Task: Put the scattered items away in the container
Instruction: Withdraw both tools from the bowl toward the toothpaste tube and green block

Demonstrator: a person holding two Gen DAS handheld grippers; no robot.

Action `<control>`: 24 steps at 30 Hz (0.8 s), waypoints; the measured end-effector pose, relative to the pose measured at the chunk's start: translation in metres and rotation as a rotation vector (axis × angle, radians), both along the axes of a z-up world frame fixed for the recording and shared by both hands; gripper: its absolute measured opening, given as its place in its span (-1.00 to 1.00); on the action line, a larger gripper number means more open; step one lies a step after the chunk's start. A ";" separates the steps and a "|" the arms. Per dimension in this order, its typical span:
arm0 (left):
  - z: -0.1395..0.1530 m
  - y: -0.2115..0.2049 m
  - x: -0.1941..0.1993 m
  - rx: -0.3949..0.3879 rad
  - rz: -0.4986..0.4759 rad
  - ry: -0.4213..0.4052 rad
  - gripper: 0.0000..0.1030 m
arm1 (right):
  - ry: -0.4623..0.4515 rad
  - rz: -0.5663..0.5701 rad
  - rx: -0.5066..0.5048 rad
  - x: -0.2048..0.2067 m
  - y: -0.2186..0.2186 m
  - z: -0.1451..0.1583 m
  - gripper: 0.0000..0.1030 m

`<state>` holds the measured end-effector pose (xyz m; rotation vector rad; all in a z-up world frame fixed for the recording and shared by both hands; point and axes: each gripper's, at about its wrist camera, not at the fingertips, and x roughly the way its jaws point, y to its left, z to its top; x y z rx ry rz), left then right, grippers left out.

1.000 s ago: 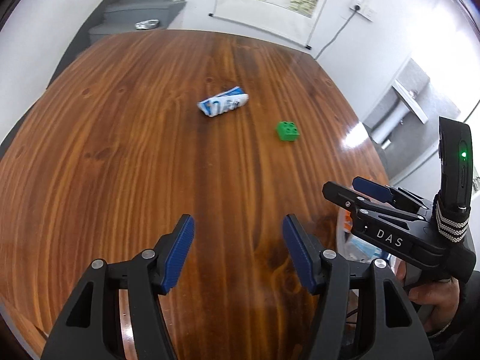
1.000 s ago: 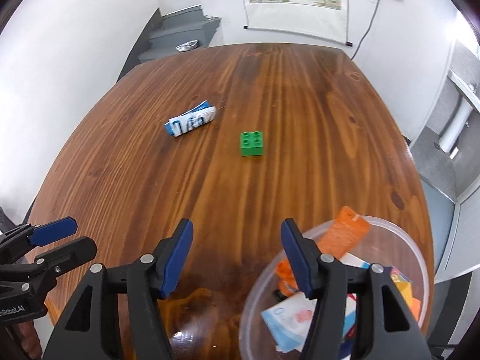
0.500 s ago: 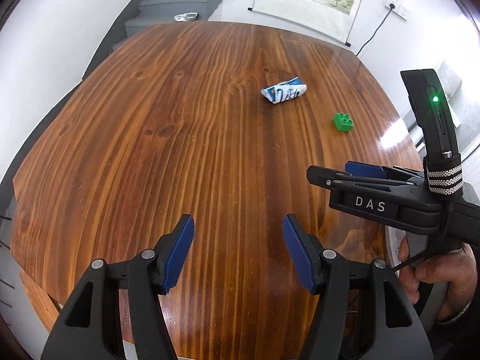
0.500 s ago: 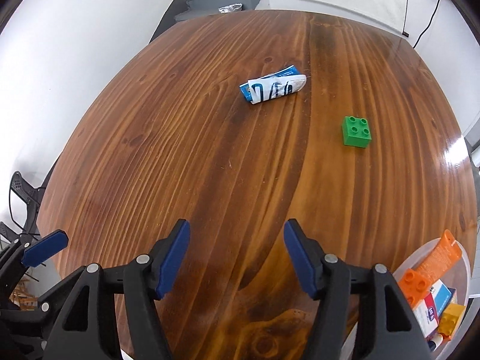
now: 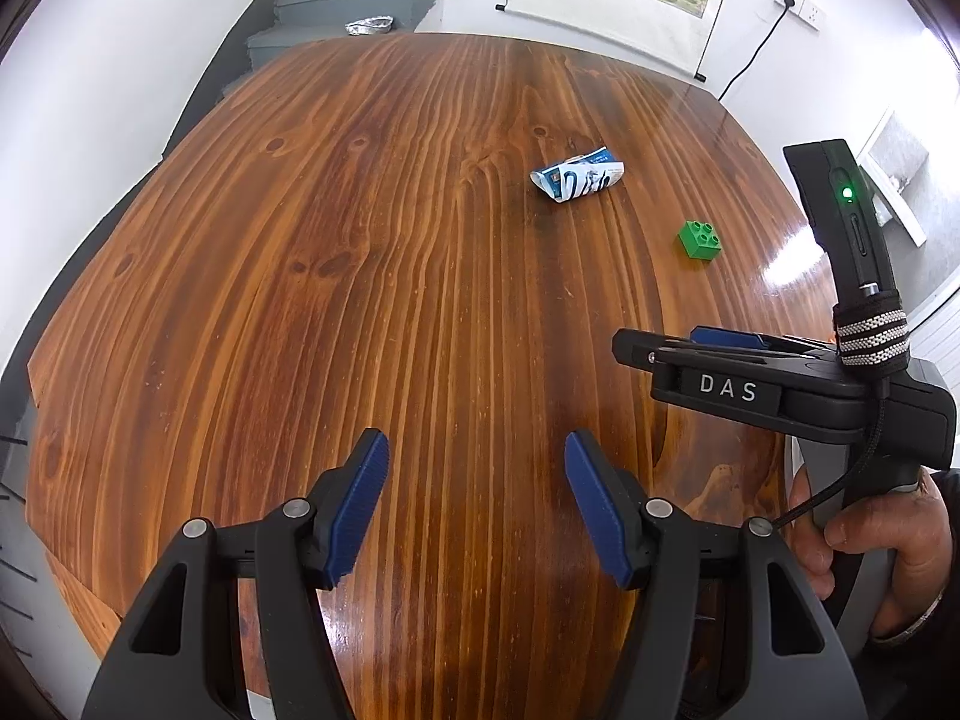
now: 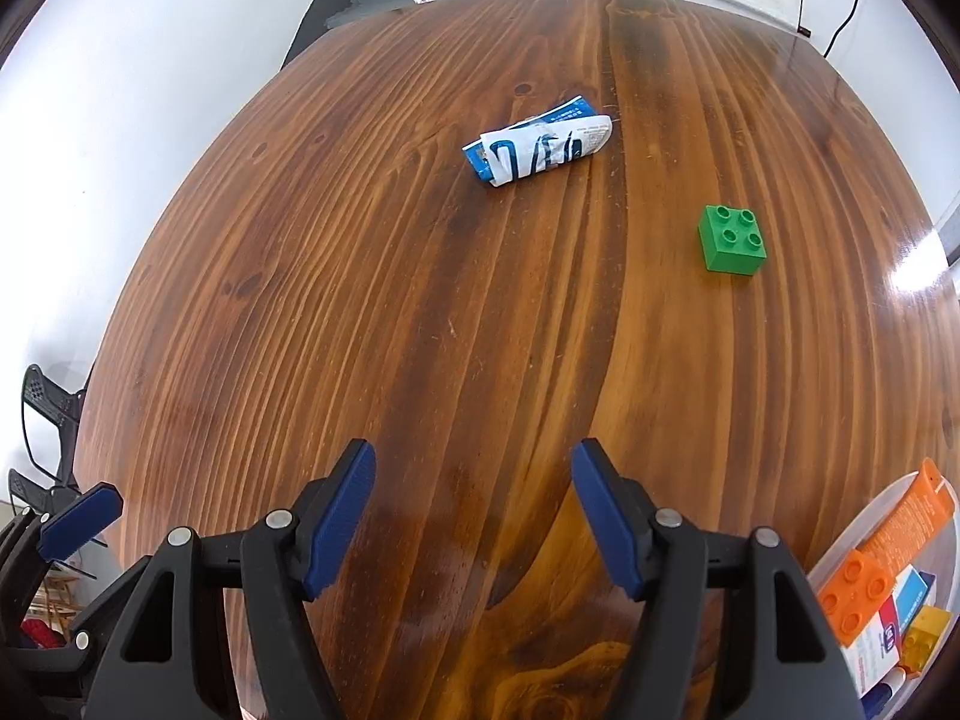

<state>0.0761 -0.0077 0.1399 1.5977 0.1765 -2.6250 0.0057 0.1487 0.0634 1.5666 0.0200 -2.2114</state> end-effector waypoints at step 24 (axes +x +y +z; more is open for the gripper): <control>-0.028 -0.005 -0.132 0.180 -0.176 -0.055 0.26 | 0.046 -0.345 -0.079 -0.041 0.065 0.000 0.43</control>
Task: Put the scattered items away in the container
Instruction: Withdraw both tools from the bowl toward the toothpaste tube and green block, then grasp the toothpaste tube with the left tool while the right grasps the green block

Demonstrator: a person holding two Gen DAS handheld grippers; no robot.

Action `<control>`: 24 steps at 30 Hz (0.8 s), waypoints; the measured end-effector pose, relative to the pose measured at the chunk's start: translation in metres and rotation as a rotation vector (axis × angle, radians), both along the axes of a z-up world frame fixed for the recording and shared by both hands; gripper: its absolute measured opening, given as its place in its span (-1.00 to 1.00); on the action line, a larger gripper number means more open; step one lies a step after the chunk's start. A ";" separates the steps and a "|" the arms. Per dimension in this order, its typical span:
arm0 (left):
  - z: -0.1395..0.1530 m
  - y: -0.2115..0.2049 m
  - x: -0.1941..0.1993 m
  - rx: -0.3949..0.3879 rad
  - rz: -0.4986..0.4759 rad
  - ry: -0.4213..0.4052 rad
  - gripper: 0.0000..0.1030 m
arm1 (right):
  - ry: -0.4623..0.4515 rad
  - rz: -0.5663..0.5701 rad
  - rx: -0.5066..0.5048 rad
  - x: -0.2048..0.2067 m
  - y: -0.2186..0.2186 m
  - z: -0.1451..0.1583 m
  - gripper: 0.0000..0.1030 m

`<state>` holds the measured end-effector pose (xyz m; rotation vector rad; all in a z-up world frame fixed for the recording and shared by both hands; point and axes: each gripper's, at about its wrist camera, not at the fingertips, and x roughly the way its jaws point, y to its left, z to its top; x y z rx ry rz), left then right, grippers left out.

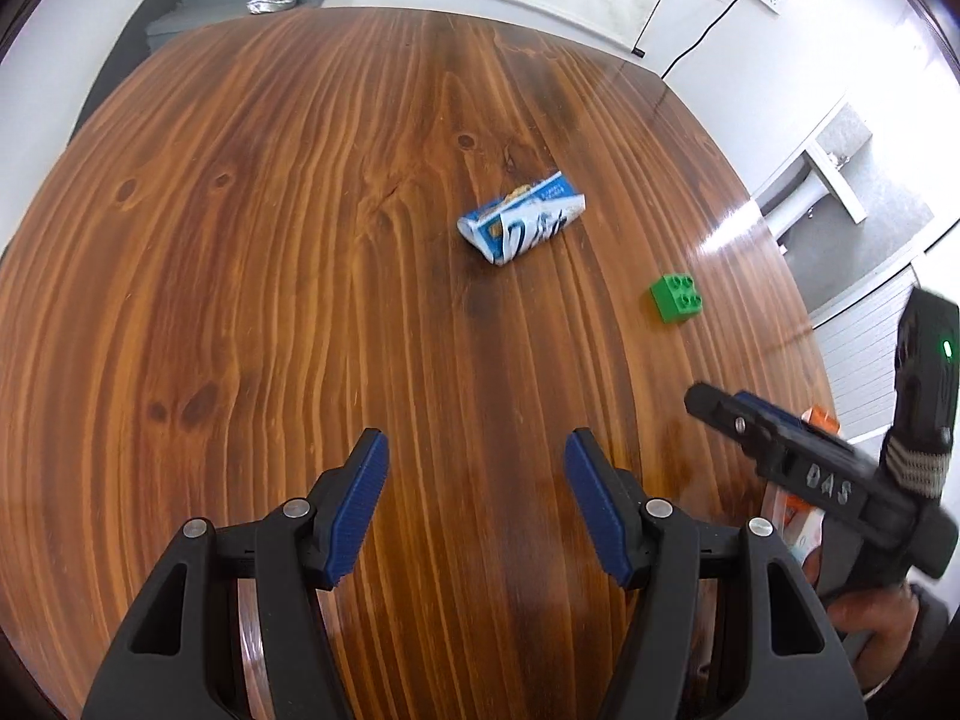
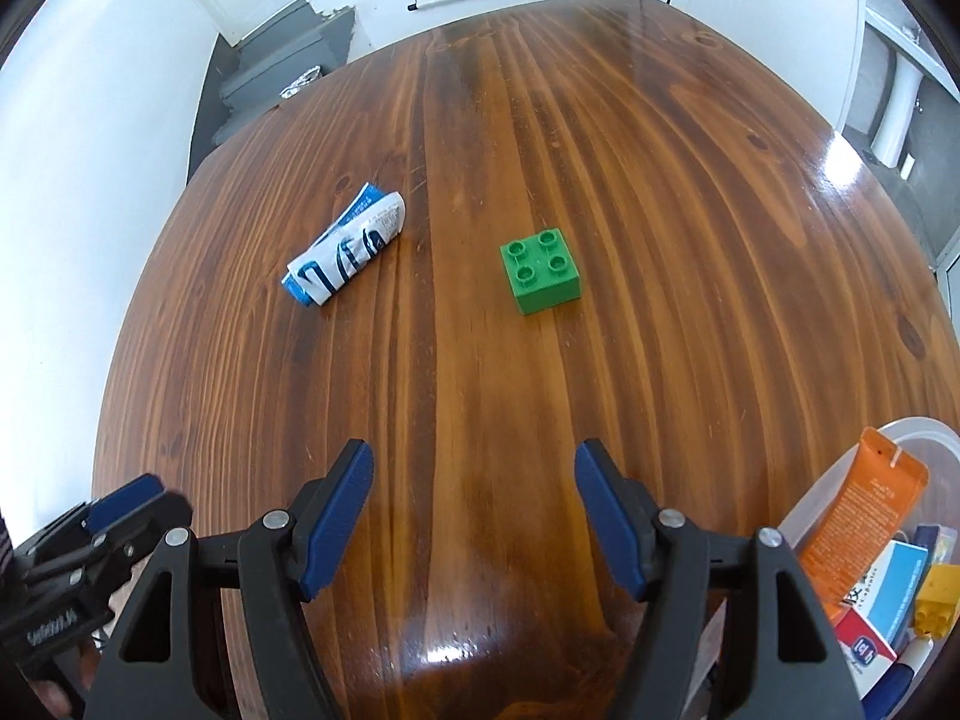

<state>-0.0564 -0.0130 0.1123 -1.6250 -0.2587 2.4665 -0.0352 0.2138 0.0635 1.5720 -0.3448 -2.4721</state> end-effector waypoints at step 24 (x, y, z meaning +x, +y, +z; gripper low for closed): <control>-0.040 0.034 -0.153 0.043 -0.231 0.007 0.26 | 0.032 -0.108 0.134 -0.062 0.008 -0.013 0.43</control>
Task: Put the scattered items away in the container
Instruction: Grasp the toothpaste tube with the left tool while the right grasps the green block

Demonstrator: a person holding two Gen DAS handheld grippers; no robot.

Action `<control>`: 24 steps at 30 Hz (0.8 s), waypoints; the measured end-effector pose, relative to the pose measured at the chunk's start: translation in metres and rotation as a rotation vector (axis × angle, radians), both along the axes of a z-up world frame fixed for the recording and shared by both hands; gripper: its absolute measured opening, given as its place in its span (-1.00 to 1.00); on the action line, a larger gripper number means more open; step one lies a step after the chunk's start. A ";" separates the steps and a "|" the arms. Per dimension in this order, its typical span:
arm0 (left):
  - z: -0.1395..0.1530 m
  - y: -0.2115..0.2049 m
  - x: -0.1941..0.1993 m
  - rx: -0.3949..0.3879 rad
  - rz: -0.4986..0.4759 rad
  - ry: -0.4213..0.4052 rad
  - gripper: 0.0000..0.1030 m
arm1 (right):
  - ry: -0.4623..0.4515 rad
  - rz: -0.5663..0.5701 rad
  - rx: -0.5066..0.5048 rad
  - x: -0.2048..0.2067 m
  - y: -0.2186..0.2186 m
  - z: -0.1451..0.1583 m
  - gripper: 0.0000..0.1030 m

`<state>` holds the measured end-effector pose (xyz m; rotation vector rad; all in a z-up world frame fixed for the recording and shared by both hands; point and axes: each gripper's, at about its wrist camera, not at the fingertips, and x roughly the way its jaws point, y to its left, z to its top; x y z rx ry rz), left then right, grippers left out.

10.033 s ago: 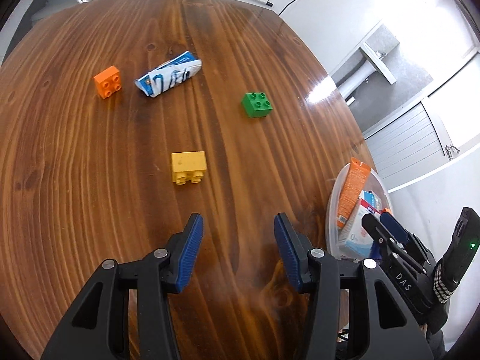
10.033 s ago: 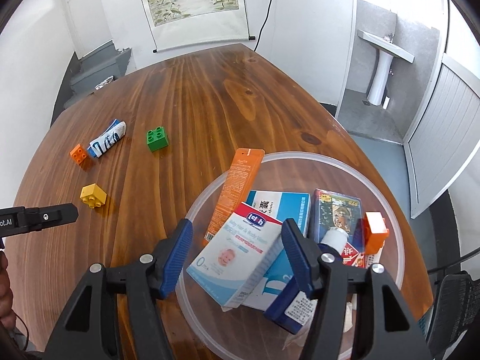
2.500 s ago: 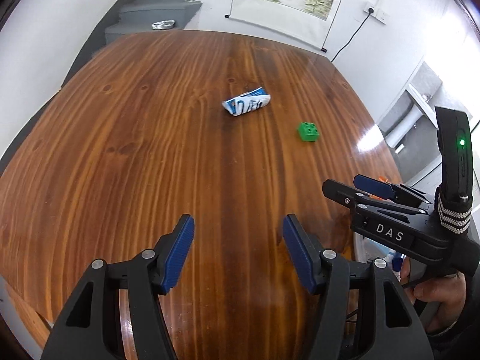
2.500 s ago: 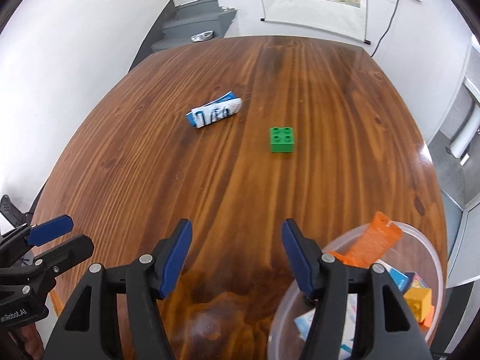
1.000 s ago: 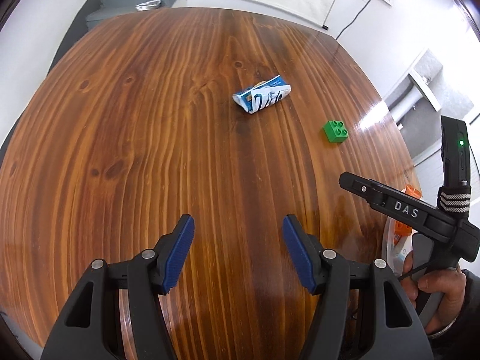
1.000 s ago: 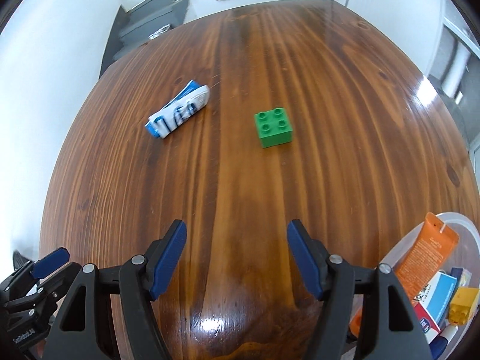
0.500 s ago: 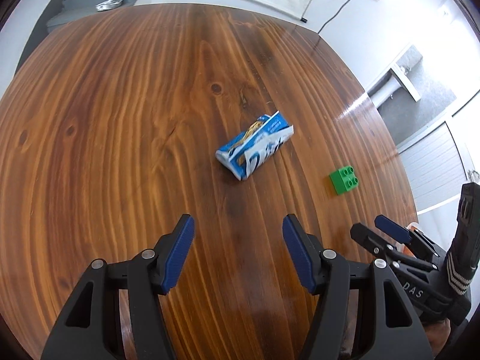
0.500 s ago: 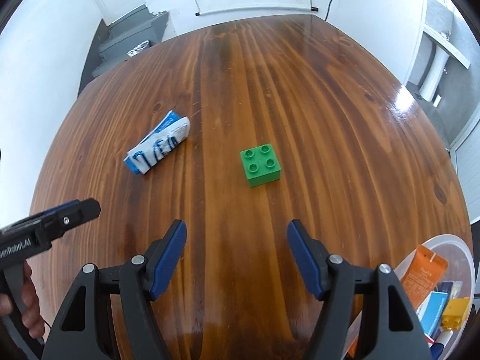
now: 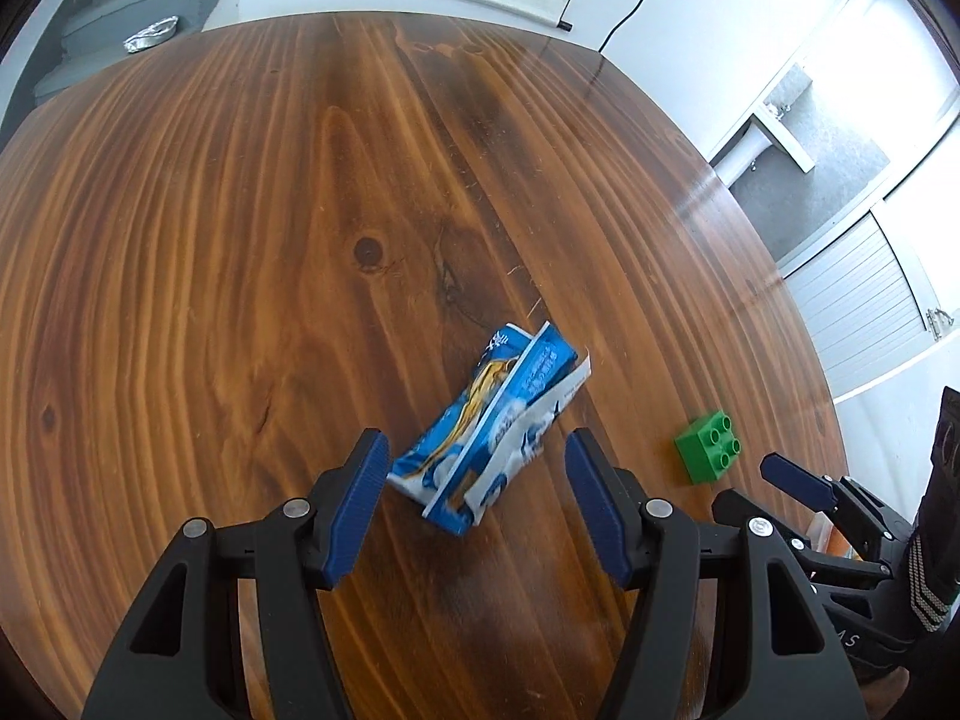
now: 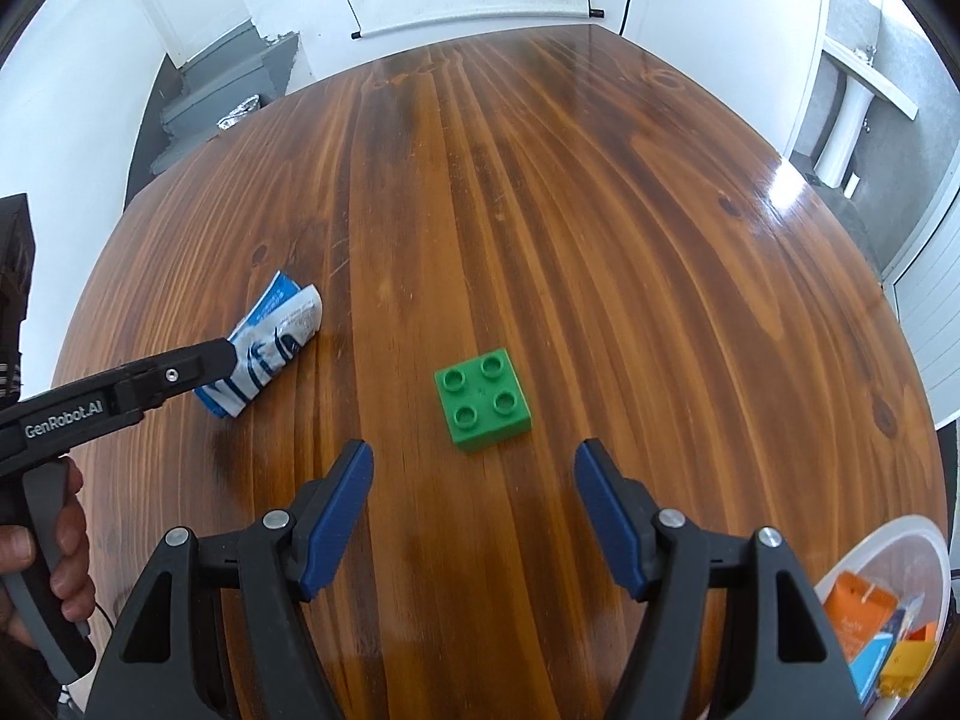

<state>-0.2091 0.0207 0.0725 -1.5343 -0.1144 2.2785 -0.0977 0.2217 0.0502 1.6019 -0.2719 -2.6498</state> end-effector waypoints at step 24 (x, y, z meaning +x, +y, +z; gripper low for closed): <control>-0.012 0.023 0.012 -0.075 -0.109 0.037 -0.19 | -0.029 0.026 0.032 -0.013 0.000 -0.015 -0.23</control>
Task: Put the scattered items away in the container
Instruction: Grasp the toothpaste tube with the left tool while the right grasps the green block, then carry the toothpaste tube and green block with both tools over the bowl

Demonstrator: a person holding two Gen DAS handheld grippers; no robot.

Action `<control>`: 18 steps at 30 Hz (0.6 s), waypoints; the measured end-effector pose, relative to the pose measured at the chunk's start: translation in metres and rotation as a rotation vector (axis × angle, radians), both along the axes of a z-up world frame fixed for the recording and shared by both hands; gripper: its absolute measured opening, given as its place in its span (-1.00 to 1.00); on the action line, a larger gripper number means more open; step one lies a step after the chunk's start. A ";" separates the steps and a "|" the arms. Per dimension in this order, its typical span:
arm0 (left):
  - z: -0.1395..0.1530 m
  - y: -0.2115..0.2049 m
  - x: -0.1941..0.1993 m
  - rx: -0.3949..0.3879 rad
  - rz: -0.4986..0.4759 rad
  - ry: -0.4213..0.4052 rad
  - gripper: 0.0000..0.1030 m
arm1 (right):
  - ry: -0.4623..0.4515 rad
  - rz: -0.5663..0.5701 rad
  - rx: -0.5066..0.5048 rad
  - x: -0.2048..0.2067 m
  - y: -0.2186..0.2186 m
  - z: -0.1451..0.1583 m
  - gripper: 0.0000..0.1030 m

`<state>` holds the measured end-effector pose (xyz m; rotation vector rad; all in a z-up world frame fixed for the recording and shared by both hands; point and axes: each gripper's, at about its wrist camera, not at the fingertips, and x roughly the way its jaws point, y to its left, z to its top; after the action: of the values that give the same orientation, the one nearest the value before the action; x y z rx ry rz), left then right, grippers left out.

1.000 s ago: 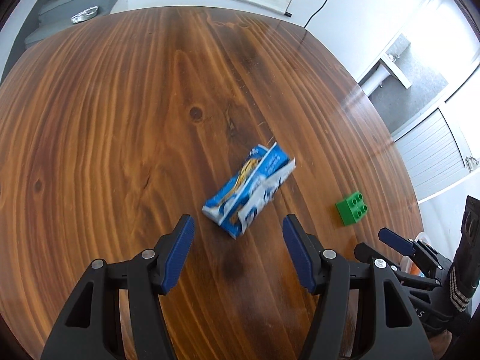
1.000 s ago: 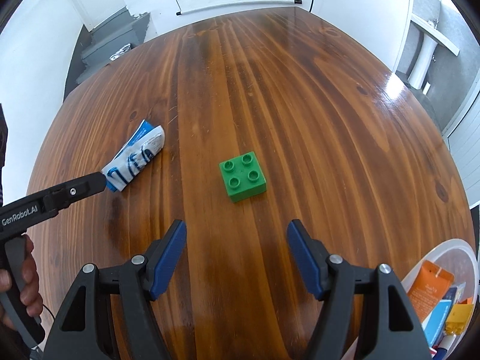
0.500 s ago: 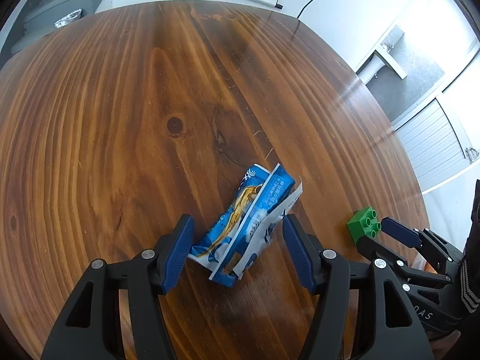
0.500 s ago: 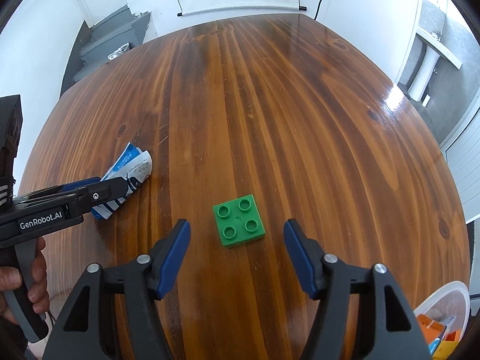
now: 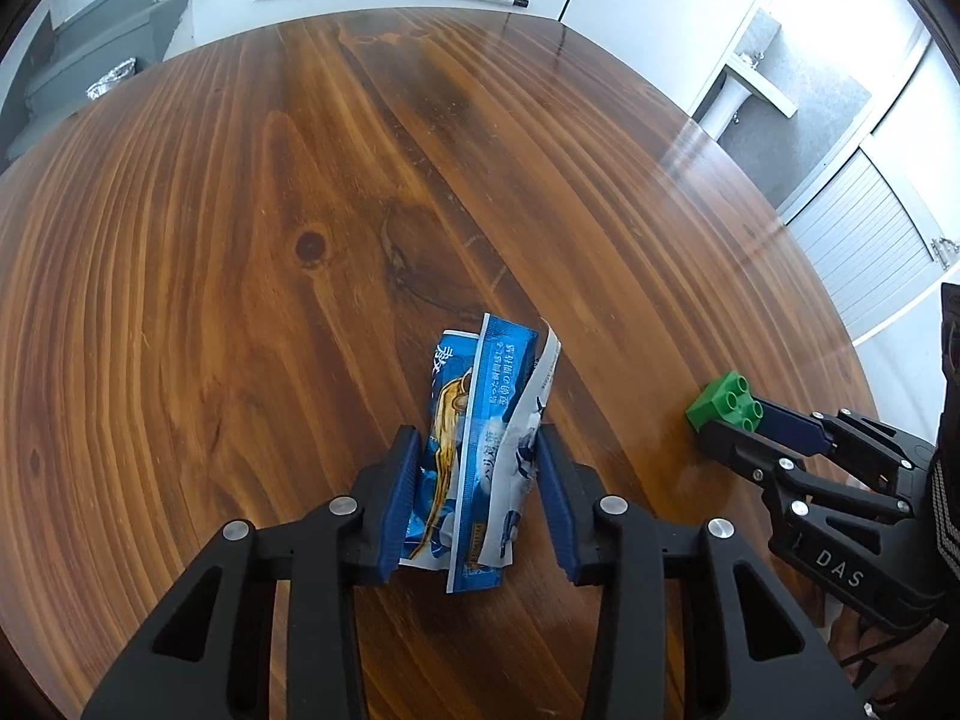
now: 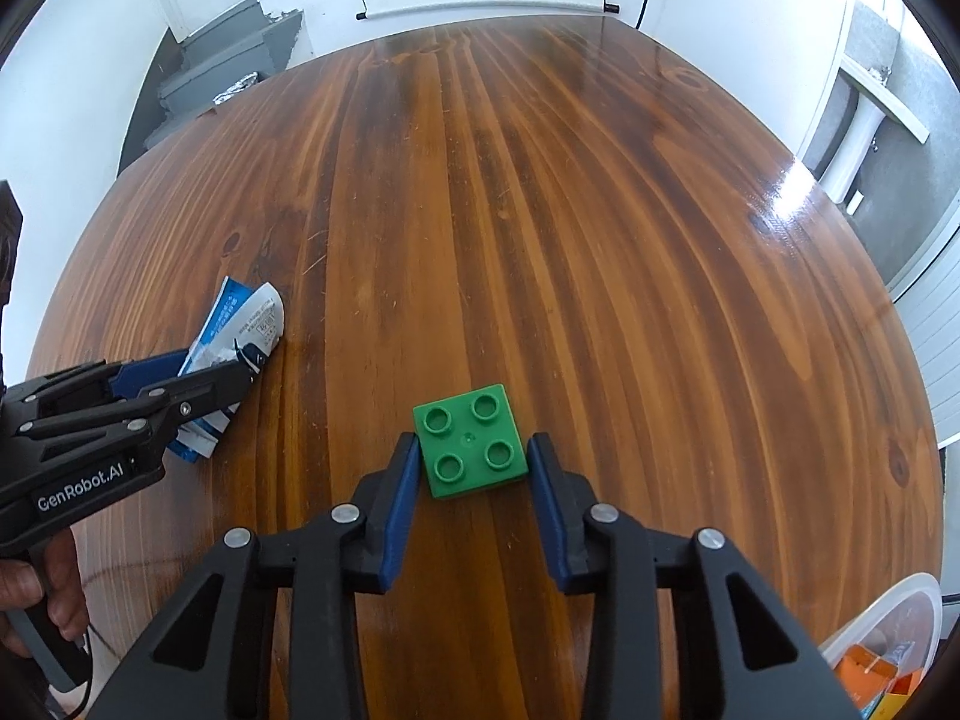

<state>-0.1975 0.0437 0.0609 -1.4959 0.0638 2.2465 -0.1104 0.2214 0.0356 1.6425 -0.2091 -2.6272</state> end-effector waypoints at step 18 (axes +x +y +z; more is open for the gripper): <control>0.039 0.034 0.072 0.034 -0.073 0.004 -0.19 | 0.091 -0.042 -0.061 0.081 0.019 0.045 -0.23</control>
<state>-0.1260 0.0775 0.0996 -1.4478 0.0804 2.1821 -0.0295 0.2408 0.0803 1.5135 -0.3204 -2.6900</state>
